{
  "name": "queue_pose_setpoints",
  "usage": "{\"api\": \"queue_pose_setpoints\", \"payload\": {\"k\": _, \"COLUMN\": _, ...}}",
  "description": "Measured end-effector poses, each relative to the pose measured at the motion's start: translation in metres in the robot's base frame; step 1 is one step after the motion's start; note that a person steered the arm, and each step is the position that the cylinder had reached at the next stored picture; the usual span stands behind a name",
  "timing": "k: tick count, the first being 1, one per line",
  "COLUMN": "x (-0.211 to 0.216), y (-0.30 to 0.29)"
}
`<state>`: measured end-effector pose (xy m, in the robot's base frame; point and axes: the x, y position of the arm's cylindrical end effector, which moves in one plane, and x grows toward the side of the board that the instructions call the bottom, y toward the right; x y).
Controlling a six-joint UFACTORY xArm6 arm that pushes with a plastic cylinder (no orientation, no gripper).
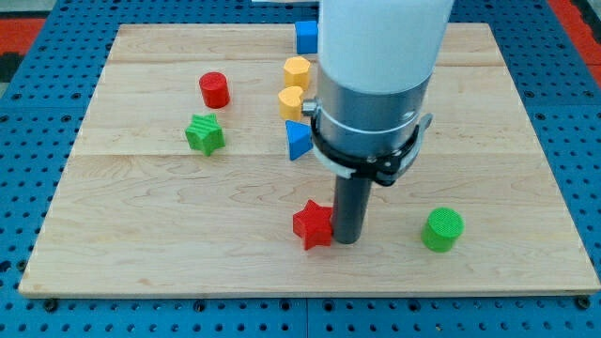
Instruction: Place the red star diagonal to the green star
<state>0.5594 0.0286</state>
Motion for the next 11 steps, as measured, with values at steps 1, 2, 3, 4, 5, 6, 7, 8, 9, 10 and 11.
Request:
{"api": "queue_pose_setpoints", "payload": {"k": 1, "x": -0.037, "y": -0.112}}
{"api": "queue_pose_setpoints", "payload": {"k": 2, "x": -0.073, "y": -0.205}}
{"api": "queue_pose_setpoints", "payload": {"k": 3, "x": -0.069, "y": -0.237}}
{"api": "queue_pose_setpoints", "payload": {"k": 4, "x": -0.011, "y": -0.204}}
{"api": "queue_pose_setpoints", "payload": {"k": 5, "x": 0.018, "y": -0.245}}
{"api": "queue_pose_setpoints", "payload": {"k": 6, "x": -0.036, "y": -0.31}}
{"api": "queue_pose_setpoints", "payload": {"k": 7, "x": -0.092, "y": -0.322}}
{"api": "queue_pose_setpoints", "payload": {"k": 8, "x": -0.071, "y": -0.309}}
{"api": "queue_pose_setpoints", "payload": {"k": 9, "x": -0.023, "y": -0.288}}
{"api": "queue_pose_setpoints", "payload": {"k": 10, "x": -0.089, "y": -0.275}}
{"api": "queue_pose_setpoints", "payload": {"k": 11, "x": -0.149, "y": -0.271}}
